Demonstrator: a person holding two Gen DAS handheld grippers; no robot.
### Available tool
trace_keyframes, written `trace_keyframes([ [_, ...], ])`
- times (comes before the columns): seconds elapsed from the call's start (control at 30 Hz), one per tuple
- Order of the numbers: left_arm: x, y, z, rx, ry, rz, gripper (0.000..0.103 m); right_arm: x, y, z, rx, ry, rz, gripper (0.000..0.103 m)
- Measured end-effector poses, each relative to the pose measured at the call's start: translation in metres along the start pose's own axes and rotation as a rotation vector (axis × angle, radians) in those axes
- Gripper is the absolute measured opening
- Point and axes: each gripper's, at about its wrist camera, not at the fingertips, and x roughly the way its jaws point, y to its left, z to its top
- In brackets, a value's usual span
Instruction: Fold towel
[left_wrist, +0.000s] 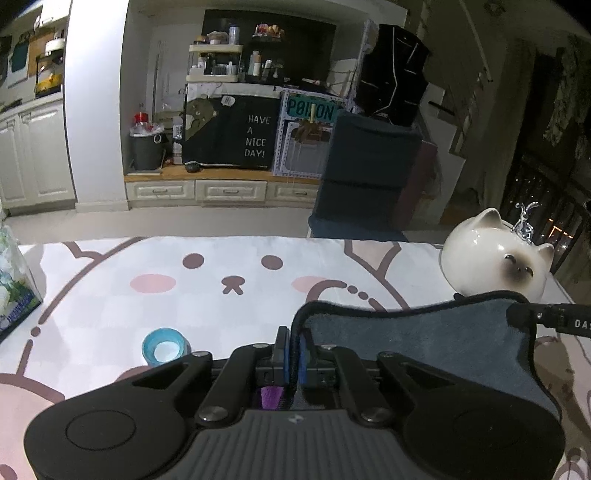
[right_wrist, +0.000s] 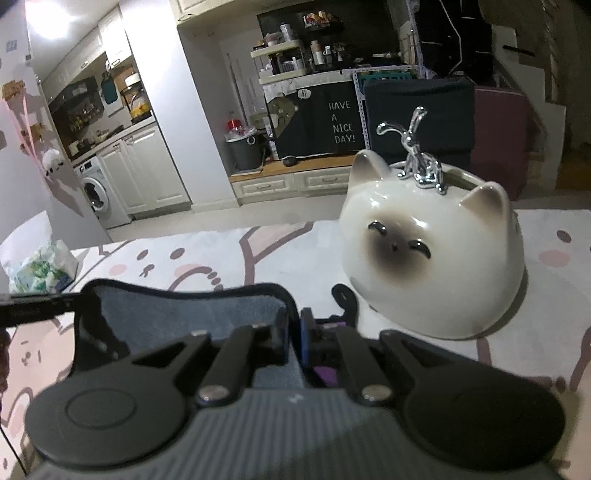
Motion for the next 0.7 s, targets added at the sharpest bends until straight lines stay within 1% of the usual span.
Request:
trace_keyframes([
  [0.03, 0.0, -0.001, 0.001, -0.001, 0.004, 0.003, 0.025, -0.001, -0.001, 0.0, 0.008, -0.003, 0.011, 0.034],
  [0.07, 0.0, -0.002, 0.002, -0.005, 0.008, 0.004, 0.042, -0.001, -0.001, 0.001, 0.016, -0.006, 0.017, 0.054],
  [0.1, 0.0, -0.003, 0.002, -0.01, 0.009, 0.009, 0.05, -0.002, -0.001, 0.0, 0.025, -0.009, 0.01, 0.066],
  [0.13, 0.0, -0.004, 0.003, -0.01, 0.008, 0.016, 0.064, -0.002, -0.001, 0.002, 0.029, -0.012, 0.003, 0.069],
  [0.17, 0.0, -0.005, 0.003, -0.007, 0.009, 0.023, 0.075, -0.002, 0.0, 0.003, 0.029, -0.016, 0.0, 0.075],
  [0.2, -0.001, -0.007, 0.004, -0.002, 0.013, 0.03, 0.079, -0.002, 0.001, 0.004, 0.03, -0.016, -0.003, 0.083],
  [0.23, -0.001, -0.008, 0.004, -0.001, 0.018, 0.038, 0.086, -0.003, 0.002, 0.004, 0.035, -0.013, -0.011, 0.088],
  [0.27, -0.001, -0.009, 0.005, 0.0, 0.022, 0.047, 0.093, -0.003, 0.003, 0.005, 0.041, -0.007, -0.02, 0.099],
  [0.3, -0.001, -0.01, 0.005, 0.001, 0.026, 0.054, 0.097, -0.002, 0.003, 0.006, 0.044, -0.004, -0.029, 0.103],
  [0.33, -0.001, -0.011, 0.005, 0.004, 0.031, 0.064, 0.103, -0.002, 0.004, 0.006, 0.044, -0.004, -0.038, 0.103],
  [0.47, -0.002, -0.015, 0.005, 0.011, 0.051, 0.095, 0.103, 0.0, 0.007, 0.006, 0.04, 0.024, -0.056, 0.103],
  [0.6, -0.003, -0.019, 0.005, 0.016, 0.074, 0.098, 0.103, -0.001, 0.01, 0.004, 0.02, 0.057, -0.087, 0.103],
  [0.7, -0.006, -0.022, 0.004, 0.018, 0.079, 0.099, 0.103, -0.003, 0.011, 0.003, 0.021, 0.062, -0.094, 0.103],
])
